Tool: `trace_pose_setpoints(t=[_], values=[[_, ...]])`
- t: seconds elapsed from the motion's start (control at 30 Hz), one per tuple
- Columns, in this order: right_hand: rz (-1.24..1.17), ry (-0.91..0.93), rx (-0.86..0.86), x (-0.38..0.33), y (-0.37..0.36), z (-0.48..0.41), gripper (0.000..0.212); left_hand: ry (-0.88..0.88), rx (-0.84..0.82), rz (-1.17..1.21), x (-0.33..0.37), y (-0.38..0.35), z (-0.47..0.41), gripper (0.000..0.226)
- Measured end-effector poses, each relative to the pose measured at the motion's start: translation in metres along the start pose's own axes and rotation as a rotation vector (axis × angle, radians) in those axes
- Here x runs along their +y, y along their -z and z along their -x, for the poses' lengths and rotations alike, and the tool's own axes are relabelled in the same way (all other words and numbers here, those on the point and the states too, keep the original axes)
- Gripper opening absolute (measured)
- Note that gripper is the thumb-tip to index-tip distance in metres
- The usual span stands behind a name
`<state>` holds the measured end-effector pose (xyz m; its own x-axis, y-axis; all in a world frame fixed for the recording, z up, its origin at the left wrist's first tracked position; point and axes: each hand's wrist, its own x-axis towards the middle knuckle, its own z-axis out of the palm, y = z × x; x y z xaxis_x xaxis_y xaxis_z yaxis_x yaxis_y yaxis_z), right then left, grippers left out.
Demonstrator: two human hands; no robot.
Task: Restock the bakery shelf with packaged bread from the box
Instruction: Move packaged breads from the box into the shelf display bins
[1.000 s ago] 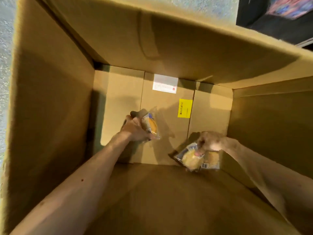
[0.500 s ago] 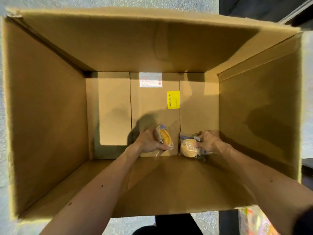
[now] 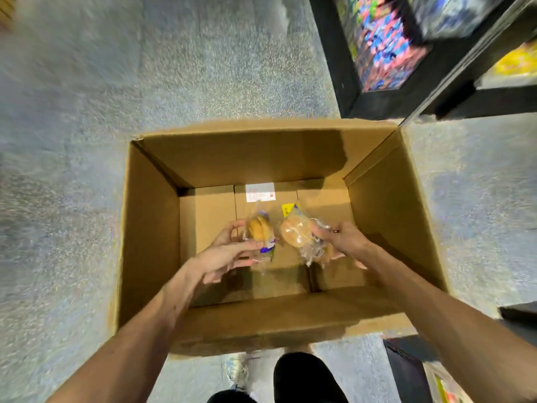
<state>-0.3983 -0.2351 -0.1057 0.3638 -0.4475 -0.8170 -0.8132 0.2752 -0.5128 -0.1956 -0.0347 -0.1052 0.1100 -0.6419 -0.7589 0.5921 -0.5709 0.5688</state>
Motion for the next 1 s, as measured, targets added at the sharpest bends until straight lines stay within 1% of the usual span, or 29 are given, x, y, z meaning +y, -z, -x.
trace_pose_setpoints(t=[0.1,0.13,0.2,0.27,0.3,0.33,0.37,0.4,0.5,0.57,0.67,0.7,0.77,0.83,0.9,0.93,1.0], values=[[-0.146,0.077,0.028,-0.024,0.000,0.052,0.045,-0.099,-0.008,0.077,0.029,-0.003,0.043,0.068],[-0.217,0.121,0.037,-0.030,0.001,0.073,0.044,-0.138,-0.020,0.089,0.038,-0.006,0.057,0.065],[-0.359,0.215,0.059,-0.039,0.002,0.119,0.053,-0.201,-0.066,0.085,0.055,-0.013,0.085,0.069],[-0.491,0.299,0.059,-0.040,0.002,0.170,0.054,-0.224,-0.171,0.064,0.068,-0.029,0.117,0.075],[-0.561,0.338,0.044,-0.037,0.003,0.195,0.052,-0.232,-0.220,0.055,0.073,-0.040,0.132,0.069],[-0.627,0.367,0.036,-0.032,0.004,0.217,0.050,-0.248,-0.266,0.040,0.076,-0.052,0.144,0.058],[-0.690,0.398,0.031,-0.025,0.006,0.239,0.050,-0.254,-0.309,0.032,0.078,-0.067,0.158,0.047],[-0.753,0.426,0.036,-0.016,0.008,0.259,0.051,-0.262,-0.356,0.021,0.079,-0.083,0.169,0.044],[-0.950,0.516,0.092,0.020,0.019,0.320,0.045,-0.275,-0.479,-0.079,0.079,-0.143,0.199,0.050],[-1.097,0.579,0.131,0.052,0.029,0.360,0.045,-0.276,-0.544,-0.145,0.072,-0.187,0.216,0.058],[-1.222,0.709,0.235,0.113,0.039,0.425,0.036,-0.254,-0.669,-0.257,0.050,-0.254,0.236,0.069],[-1.248,0.763,0.258,0.138,0.041,0.446,0.038,-0.236,-0.712,-0.282,0.039,-0.278,0.245,0.071],[-1.317,0.847,0.336,0.184,0.037,0.490,0.040,-0.162,-0.810,-0.301,0.012,-0.326,0.262,0.068],[-1.385,0.868,0.428,0.229,0.029,0.533,0.037,-0.029,-0.944,-0.343,-0.026,-0.373,0.283,0.072],[-1.433,0.882,0.528,0.271,0.015,0.577,0.028,0.125,-1.083,-0.401,-0.075,-0.417,0.310,0.078],[-1.474,0.889,0.570,0.293,0.009,0.596,0.032,0.193,-1.146,-0.425,-0.102,-0.437,0.324,0.080],[-1.540,0.892,0.644,0.341,-0.004,0.638,0.052,0.302,-1.245,-0.448,-0.159,-0.474,0.356,0.086]])
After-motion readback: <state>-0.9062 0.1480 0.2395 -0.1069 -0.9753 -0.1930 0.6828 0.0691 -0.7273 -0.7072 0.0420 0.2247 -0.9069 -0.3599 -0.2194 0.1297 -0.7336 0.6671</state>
